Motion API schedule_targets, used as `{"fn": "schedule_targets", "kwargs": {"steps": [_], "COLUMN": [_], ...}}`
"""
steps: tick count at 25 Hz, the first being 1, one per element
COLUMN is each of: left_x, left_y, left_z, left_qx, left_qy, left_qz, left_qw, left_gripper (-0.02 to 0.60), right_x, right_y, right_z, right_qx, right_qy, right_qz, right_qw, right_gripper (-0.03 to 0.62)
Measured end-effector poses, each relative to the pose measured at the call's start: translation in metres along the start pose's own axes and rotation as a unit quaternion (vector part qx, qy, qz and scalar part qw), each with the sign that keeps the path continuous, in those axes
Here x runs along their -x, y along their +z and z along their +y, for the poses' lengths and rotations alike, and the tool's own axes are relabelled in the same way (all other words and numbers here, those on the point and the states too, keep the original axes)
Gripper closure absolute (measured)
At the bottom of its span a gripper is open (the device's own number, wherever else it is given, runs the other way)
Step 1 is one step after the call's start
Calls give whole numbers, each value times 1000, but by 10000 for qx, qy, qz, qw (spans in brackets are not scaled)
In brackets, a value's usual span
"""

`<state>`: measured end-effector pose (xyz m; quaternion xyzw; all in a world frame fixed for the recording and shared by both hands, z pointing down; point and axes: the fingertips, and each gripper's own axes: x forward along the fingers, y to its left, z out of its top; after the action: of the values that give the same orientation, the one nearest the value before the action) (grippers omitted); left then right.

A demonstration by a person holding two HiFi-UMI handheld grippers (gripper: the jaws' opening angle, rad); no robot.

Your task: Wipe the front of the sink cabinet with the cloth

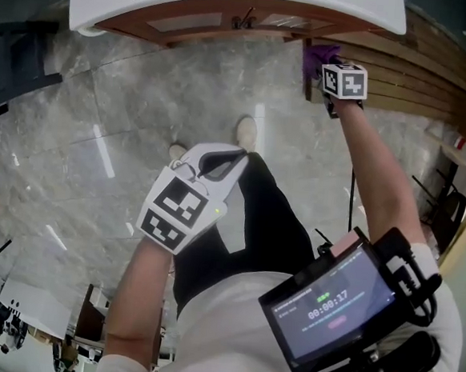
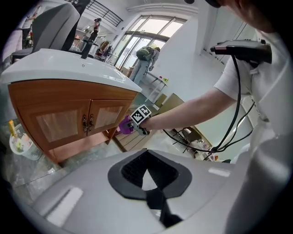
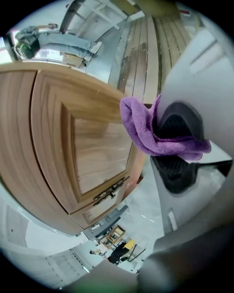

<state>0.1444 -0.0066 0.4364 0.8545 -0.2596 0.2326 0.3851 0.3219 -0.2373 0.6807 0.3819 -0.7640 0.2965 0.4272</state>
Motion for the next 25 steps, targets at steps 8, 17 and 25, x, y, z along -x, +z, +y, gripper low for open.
{"fn": "schedule_targets", "kwargs": {"steps": [8,17,25], "left_x": [-33,-50,-36], "left_y": [8,19,17], "left_z": [-7,5,7], "left_qx": [72,231,293], "left_qy": [68,225,335], "left_qz": [67,54,17], "left_qw": [9999,9995,9990], "left_gripper": [577,577,577], "right_x": [-15,-53,-66], "right_y": [-2,10,23], "right_z": [-56,-61,-27], "right_qx": [-25,185,348], "right_qy": [-299,-215,-12], "right_qz": [136,307,276], "right_qw": [9995,9991,9990], "right_gripper": [522,522,522]}}
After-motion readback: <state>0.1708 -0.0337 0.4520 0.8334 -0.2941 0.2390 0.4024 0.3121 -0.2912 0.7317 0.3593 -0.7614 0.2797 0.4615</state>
